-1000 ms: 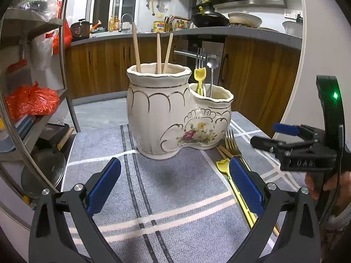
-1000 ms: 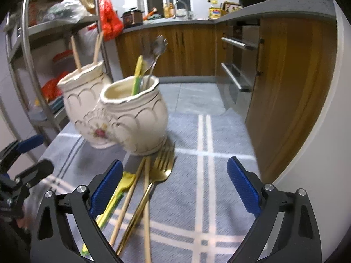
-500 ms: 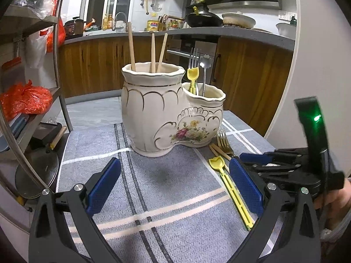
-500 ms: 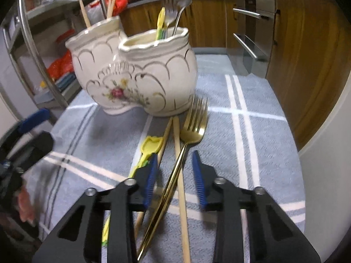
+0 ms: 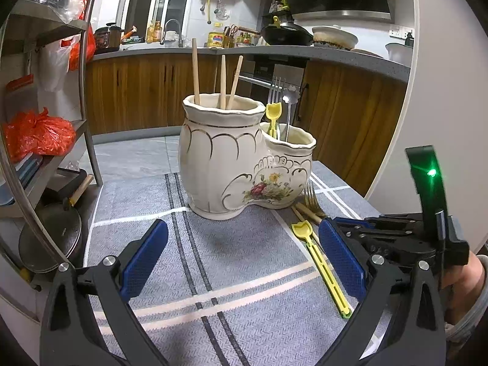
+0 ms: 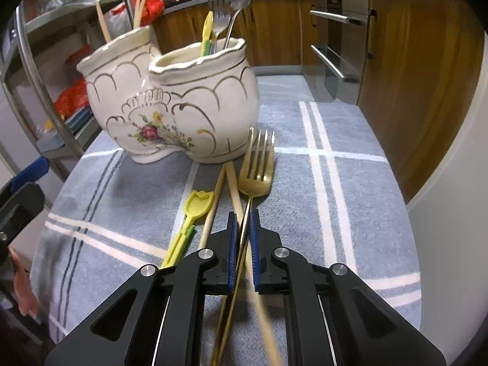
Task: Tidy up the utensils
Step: 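Grasp another wooden chopstick with the left gripper while the right lifts the gold fork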
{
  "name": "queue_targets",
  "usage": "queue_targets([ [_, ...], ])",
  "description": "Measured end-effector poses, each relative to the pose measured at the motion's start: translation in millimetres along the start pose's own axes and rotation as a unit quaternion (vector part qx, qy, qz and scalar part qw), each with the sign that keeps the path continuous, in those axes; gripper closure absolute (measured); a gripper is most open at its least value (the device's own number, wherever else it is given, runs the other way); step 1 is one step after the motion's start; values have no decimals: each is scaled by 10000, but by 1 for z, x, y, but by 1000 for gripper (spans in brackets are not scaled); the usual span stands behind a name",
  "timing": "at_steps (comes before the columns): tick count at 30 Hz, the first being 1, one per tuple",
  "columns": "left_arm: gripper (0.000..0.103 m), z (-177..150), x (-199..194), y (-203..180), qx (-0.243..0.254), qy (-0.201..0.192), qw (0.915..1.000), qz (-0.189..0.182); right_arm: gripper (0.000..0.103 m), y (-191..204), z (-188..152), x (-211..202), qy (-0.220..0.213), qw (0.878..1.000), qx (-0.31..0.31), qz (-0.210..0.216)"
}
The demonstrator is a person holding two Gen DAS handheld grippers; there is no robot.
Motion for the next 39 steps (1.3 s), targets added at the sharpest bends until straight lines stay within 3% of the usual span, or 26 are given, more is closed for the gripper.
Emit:
queue_targets([
  [6, 6, -5, 7, -11, 110, 116, 9999, 47, 96, -2, -1, -19, -316, 9992, 33, 236],
  [10, 6, -10, 11, -23, 238, 236, 9993, 178, 96, -7, -2, -13, -292, 9986, 96, 430],
  [13, 6, -14, 14, -32, 202, 373, 9991, 66, 96, -14, -4, -12, -270, 9972, 218, 666],
  [20, 6, -20, 22, -71, 517, 589, 9967, 233, 97, -24, 6, -45, -807, 9908, 304, 1046],
  [22, 12, -20, 25, -81, 580, 619, 9960, 272, 97, -27, 9, -58, -1060, 9886, 228, 1044],
  [25, 30, -25, 39, -94, 604, 886, 9940, 231, 97, -28, 10, -73, -1362, 9861, 82, 944],
  [30, 70, -37, 60, -109, 536, 1285, 9903, -17, 97, -29, 10, -89, -1757, 9801, -110, 915],
  [33, 81, -40, 67, -117, 612, 1413, 9881, -32, 97, -30, 10, -97, -1923, 9769, -163, 915],
  [39, 83, -40, 79, -117, 707, 1529, 9848, 427, 97, -25, 12, -109, -2173, 9706, -213, 1010],
])
Point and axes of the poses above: each gripper's, at about its wrist camera, not at the fingertips, and x roughly the way its jaws point, y to its left, z to its top, the point moved 10 cm from there along x, roughly the way its jaws point, and after that the axes turned 15 degrees about y, right-handed, at the moved point
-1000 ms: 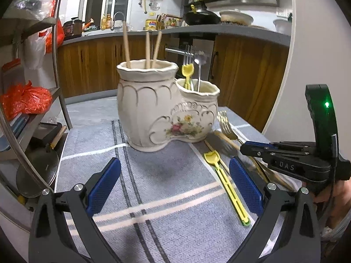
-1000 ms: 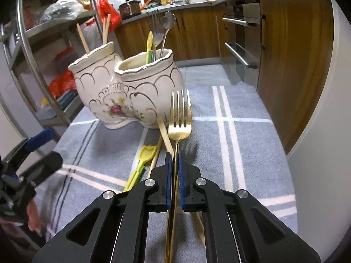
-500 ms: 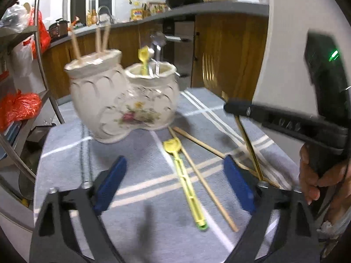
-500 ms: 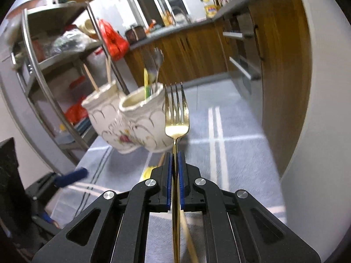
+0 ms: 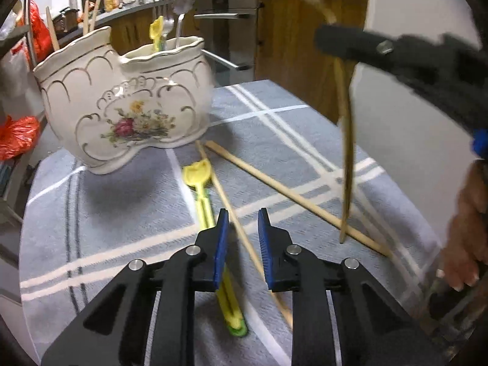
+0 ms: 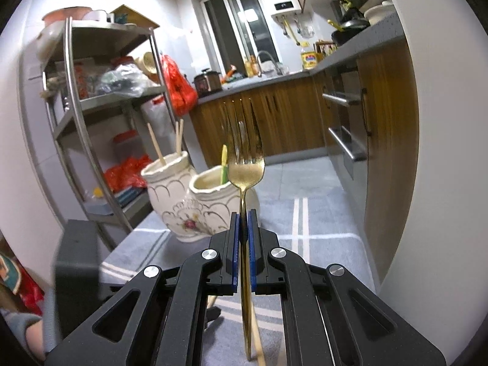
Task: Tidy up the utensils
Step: 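Grasp another wooden chopstick with the left gripper while the right lifts the gold fork, then drop the chopstick into the tall section with left while right drops the fork into short section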
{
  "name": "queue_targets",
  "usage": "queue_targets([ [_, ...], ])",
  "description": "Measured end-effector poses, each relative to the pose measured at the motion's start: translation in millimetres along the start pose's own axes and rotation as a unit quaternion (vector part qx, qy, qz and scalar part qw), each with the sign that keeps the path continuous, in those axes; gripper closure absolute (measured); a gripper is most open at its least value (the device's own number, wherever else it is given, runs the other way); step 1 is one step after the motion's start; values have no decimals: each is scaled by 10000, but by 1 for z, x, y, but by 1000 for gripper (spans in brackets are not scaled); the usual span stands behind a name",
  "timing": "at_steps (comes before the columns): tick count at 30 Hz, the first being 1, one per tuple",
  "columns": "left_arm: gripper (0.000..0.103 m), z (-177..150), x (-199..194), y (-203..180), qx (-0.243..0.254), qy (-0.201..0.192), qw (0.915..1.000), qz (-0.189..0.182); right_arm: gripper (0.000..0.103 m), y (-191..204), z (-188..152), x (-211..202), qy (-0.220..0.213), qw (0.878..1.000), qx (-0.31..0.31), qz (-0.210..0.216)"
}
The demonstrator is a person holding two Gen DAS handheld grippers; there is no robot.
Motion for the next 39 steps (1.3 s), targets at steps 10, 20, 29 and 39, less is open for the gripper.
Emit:
queue_targets([
  [10, 96, 14, 10, -4, 202, 208, 9990, 326, 97, 9, 1, -7, -158, 9998, -104, 78],
  [20, 99, 4, -30, 7, 279, -406, 9983, -319, 97, 8, 3, -11, -268, 9996, -56, 56],
  [29, 99, 1, -110, 29, 290, -2092, 9758, -565, 97, 17, 11, -21, -487, 9987, -156, -42],
  [39, 99, 31, -149, 85, -150, -2875, 9566, -449, 97, 35, 46, -12, -553, 9979, -330, -67],
])
Point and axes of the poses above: each gripper's, at about its wrist camera, not at the fingertips, and x roughly the way its jaws point, y to its left, z to its top, the point moved 10 cm from there along x, roughly the way its jaws point, and after that the axes turned 15 degrees about y, right-handed, at the moved point
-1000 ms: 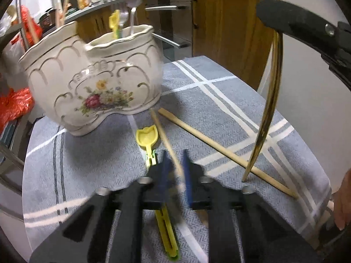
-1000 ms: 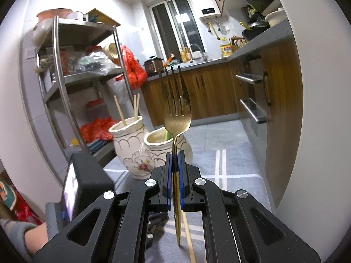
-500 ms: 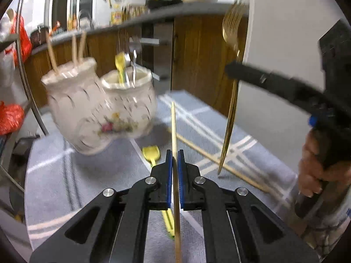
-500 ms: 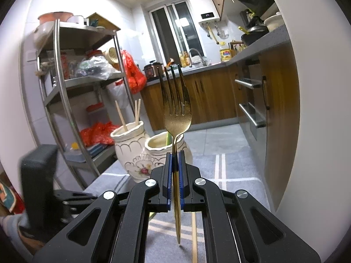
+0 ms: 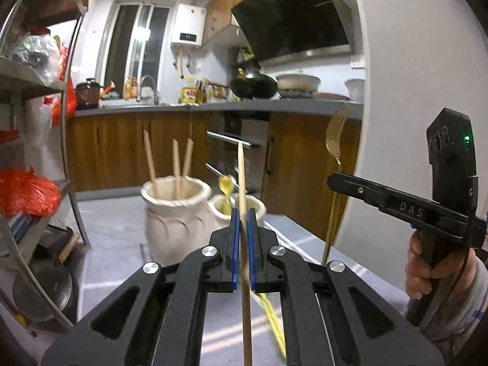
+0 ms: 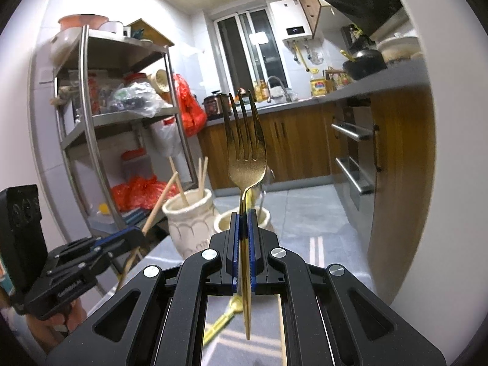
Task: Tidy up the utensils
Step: 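Drop the chopstick into the tall section with left while right drops the fork into short section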
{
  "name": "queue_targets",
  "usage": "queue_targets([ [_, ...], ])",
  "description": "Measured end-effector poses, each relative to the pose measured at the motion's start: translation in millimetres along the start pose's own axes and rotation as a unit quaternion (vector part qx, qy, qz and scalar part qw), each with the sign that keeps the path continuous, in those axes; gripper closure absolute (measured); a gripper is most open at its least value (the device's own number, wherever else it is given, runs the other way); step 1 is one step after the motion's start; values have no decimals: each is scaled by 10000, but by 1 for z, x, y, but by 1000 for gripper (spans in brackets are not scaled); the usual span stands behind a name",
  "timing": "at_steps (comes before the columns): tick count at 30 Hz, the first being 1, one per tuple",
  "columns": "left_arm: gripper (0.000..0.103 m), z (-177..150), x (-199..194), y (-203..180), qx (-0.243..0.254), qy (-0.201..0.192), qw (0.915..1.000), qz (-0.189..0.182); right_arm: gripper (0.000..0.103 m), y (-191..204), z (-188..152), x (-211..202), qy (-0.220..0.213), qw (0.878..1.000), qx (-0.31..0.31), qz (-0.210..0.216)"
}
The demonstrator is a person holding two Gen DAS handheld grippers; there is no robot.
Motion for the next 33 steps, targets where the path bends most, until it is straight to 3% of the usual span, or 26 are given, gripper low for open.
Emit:
queue_targets([
  [8, 99, 51, 5, 42, -252, -369, 9990, 10, 97, 8, 47, 17, -324, 9994, -70, 68],
  [18, 99, 112, 44, 75, -576, -819, 9950, 13, 97, 4, 89, 35, -690, 9971, 46, 329],
  [26, 99, 113, 73, 73, -292, -1142, 9912, 607, 97, -5, 90, 50, -972, 9949, 205, 174],
  [33, 99, 95, 76, 71, -143, -1000, 9913, 845, 97, -15, 69, 86, -264, 9993, 253, -61],
])
Point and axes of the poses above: each gripper's, at about its wrist camera, not at the fingertips, and x roughly the way its jaws point, y to its left, z to its top, the point moved 10 cm from there along x, roughly the way its jaws point, and after that the axes turned 15 degrees about y, right-handed, at the moved point
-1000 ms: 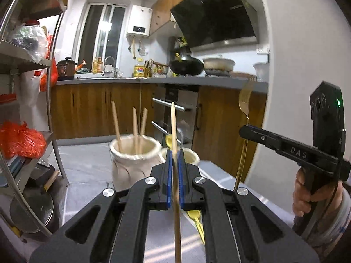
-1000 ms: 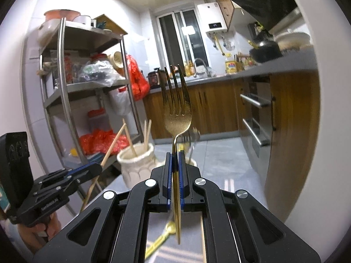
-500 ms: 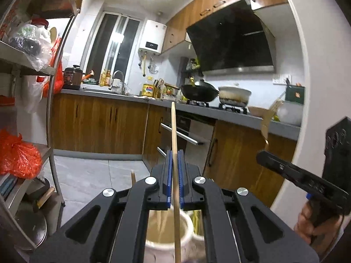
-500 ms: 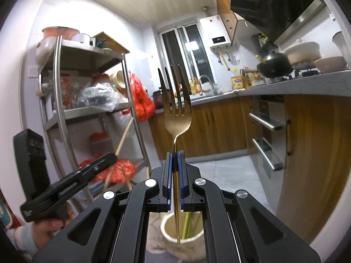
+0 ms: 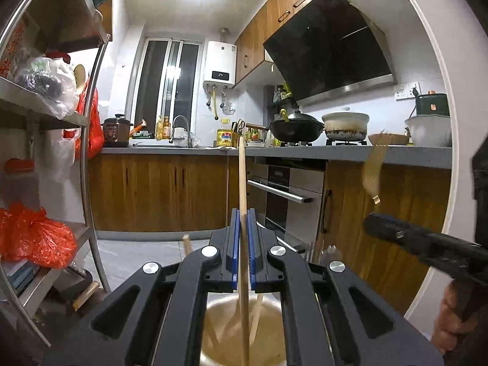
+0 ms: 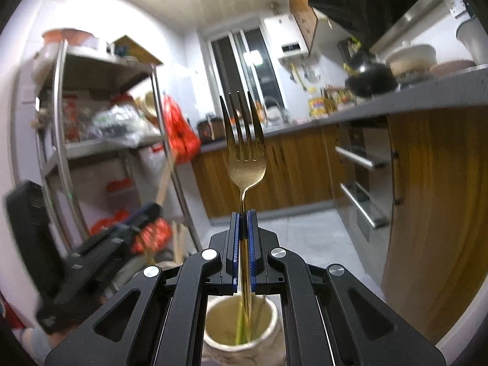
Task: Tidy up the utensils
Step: 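Drop the chopstick into the tall section with left while right drops the fork into short section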
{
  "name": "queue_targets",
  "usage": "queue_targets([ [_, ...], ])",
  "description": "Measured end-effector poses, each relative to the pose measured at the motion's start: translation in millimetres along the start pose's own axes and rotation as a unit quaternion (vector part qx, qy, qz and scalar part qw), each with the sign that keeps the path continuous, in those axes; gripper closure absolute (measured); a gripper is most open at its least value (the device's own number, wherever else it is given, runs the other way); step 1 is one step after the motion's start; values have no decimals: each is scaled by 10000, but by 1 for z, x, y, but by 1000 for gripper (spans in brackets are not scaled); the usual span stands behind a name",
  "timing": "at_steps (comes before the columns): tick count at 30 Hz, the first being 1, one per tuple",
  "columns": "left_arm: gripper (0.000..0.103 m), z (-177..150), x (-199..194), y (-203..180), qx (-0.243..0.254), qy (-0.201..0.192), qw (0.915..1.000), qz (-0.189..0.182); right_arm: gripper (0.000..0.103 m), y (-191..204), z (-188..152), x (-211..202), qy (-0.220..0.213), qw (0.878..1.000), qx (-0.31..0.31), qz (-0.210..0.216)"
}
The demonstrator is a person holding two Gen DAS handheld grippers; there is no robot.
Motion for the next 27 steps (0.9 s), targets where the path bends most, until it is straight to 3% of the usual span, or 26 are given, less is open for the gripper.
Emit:
queue_targets([
  [4, 99, -17, -18, 2, 6, 266, 9996, -24, 97, -4, -13, 5, 248, 9997, 22, -57],
  [10, 99, -48, -21, 26, -524, 826, 9950, -176, 97, -8, -31, 12, 526, 9984, 133, -128],
  [27, 99, -64, -12, 38, -623, 976, 9931, -209, 96, -17, -43, 28, 747, 9965, 258, -256],
])
Point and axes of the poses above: each gripper's, at about its wrist camera, not at the fingertips, and x roughly the way its jaws point, y to its left, z to its top, the point moved 10 cm from there along x, roughly the way its jaws point, and after that the axes turned 15 degrees about y, right-handed, at the moved point
